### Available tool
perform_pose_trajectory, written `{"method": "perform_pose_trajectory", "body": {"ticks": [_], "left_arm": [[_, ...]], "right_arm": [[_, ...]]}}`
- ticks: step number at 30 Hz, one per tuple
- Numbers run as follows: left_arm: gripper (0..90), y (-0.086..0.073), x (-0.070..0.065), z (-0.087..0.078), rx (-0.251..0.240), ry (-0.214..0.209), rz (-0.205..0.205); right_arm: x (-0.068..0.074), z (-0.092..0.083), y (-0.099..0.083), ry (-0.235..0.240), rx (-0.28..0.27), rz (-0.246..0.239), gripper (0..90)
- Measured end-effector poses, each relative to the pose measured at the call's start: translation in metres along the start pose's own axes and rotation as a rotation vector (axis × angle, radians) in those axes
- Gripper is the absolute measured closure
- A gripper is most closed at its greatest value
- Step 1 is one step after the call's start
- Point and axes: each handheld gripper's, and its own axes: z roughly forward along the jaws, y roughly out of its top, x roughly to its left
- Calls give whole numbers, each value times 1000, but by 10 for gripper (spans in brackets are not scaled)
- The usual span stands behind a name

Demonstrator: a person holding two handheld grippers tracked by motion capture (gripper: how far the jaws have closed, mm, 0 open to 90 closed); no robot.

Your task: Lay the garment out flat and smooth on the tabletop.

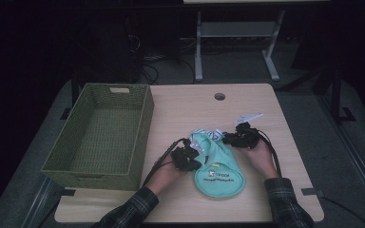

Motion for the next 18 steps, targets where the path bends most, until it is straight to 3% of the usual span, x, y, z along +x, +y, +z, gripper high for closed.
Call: {"method": "perform_pose_trajectory", "body": {"ticks": [5,8,9,10,11,15,18], "left_arm": [[897,0,0,0,6,4,11],[897,1,-1,0,7,9,16],[897,1,-2,0,8,13,18],[897,1,-2,0,10,13,19],[898,1,-2,0,10,14,20],[899,2,-2,0,17,17,27],[899,1,-2,0,17,17,28]], "right_arm": [[-4,5,7,-6,6,24,733],[-1,10,6,-17,44,20,734],[0,12,3,-21,59,4,840],[0,12,3,-21,59,4,840],[2,11,2,-36,49,-5,889],[1,4,6,-83,29,-27,897],[-9,-7,11,-125,29,-31,897]]}}
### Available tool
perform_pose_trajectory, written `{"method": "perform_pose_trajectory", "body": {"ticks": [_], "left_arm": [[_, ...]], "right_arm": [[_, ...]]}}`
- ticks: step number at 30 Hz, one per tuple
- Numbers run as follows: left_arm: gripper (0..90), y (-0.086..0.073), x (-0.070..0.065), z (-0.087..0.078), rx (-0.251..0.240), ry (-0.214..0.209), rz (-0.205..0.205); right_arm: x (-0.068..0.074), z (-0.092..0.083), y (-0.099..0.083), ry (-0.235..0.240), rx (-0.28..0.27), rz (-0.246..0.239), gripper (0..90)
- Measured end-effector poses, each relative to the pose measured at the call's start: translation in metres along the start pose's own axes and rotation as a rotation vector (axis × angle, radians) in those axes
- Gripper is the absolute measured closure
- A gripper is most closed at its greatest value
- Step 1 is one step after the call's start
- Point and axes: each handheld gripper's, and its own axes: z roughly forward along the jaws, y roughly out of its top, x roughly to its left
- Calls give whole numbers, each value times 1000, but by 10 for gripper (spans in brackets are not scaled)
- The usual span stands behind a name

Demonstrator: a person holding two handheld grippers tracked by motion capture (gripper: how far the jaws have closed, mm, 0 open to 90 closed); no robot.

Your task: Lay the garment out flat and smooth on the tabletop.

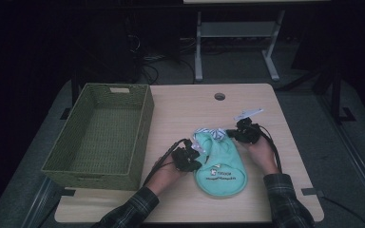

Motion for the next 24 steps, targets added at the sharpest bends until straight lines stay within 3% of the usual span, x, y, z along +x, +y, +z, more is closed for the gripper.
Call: {"method": "perform_pose_trajectory", "body": {"ticks": [1,5,10,11,14,16,17,19,24], "left_arm": [[899,0,0,0,0,1,1],[899,0,0,0,-1,0,1],[899,-2,2,-1,-3,-8,0],[898,-2,2,-1,-2,-6,-1],[898,-3,3,-1,-6,-4,-3],[898,-3,3,-1,-4,-4,-2],[898,-3,3,-1,-3,-4,-3],[898,-3,1,-1,-4,3,-2],[898,-3,1,-1,-6,8,5]], "right_arm": [[-11,0,-1,-22,24,5,897],[-21,6,-10,-16,48,22,896],[-24,-2,-22,0,-22,54,858],[-22,-12,-25,23,-65,58,839],[-14,-27,-32,82,-105,50,886],[-9,-30,-35,93,-97,34,897],[2,-36,-42,113,-72,-5,899],[6,-38,-44,132,-71,-3,900],[27,-43,-53,176,-39,-56,900]]}}
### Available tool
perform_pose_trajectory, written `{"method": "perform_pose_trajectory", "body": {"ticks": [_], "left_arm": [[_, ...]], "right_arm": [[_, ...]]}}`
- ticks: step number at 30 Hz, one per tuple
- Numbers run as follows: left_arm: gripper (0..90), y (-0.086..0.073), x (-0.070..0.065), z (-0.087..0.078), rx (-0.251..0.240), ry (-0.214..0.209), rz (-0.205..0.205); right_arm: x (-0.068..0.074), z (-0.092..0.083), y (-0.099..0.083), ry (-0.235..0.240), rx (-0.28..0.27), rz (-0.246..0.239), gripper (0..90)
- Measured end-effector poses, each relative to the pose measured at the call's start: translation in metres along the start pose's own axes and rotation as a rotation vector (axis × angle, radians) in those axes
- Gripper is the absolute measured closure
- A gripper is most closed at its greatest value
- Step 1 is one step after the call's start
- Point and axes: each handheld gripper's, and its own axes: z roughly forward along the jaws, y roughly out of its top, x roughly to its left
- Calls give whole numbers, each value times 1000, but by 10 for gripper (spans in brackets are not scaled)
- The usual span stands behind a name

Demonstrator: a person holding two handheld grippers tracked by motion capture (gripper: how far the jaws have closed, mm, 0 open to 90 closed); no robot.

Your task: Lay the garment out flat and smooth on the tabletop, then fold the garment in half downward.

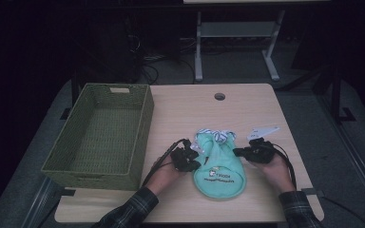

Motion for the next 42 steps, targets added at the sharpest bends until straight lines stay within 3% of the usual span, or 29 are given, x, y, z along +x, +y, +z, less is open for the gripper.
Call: {"method": "perform_pose_trajectory", "body": {"ticks": [2,3,9,20,27,34,36,42], "left_arm": [[898,0,0,0,-1,1,-1],[898,-1,0,0,-4,0,-3],[898,-3,2,-2,-5,-11,-15],[896,-19,-10,-12,-4,-33,-39],[895,-28,-22,-18,9,-51,-7],[885,-29,-21,-18,6,-72,-27],[856,-29,-21,-18,-5,-94,-50],[730,-26,-13,-23,-33,-78,-70]], "right_arm": [[6,3,-2,14,19,-2,900],[10,7,-5,-4,55,-20,900],[15,11,-9,-27,97,-31,900],[32,8,-16,-3,94,-46,900],[44,4,-22,19,92,-48,900],[48,3,-24,28,87,-58,898],[47,3,-24,29,82,-66,881],[43,-3,-19,25,44,-51,804]]}}
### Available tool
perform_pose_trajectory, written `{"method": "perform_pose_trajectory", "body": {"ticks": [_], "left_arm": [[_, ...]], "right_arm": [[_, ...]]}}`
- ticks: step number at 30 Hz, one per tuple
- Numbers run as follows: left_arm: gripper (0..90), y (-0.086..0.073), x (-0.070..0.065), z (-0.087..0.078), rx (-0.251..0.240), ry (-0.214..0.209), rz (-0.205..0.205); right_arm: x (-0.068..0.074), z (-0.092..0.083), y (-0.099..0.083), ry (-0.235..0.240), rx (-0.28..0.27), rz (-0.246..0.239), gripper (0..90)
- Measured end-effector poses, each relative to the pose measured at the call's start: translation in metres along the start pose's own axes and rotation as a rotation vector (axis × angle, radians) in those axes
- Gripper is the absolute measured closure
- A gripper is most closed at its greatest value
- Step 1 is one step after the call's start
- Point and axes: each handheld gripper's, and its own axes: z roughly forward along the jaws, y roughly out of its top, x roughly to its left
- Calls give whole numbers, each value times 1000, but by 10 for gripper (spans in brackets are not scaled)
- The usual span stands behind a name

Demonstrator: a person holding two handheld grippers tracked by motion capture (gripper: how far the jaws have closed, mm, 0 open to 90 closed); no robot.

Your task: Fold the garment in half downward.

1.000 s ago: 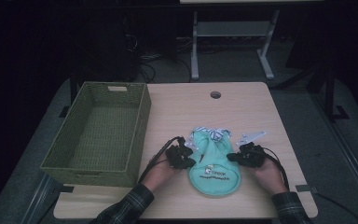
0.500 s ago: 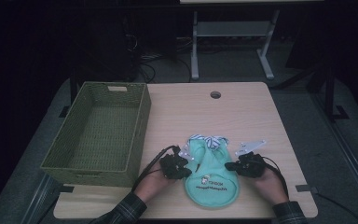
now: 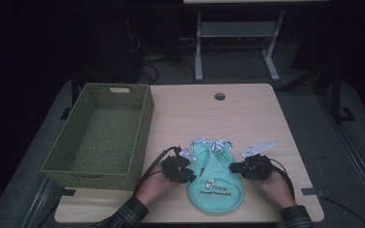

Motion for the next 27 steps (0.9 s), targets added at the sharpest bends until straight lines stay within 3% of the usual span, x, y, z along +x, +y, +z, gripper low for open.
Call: {"method": "perform_pose_trajectory", "body": {"ticks": [6,11,20,25,27], "left_arm": [[632,6,13,-6,-45,3,-8],[557,14,23,-8,-63,57,-2],[528,23,43,-11,-88,89,-38],[531,30,58,-13,-87,129,-58],[533,33,64,-11,-95,133,-70]], "right_arm": [[-8,-4,6,-10,-28,16,697],[-18,-5,15,-16,-41,26,645],[-33,-3,31,-27,-75,46,611],[-41,0,40,-43,-94,31,610],[-50,1,46,-41,-114,53,611]]}}
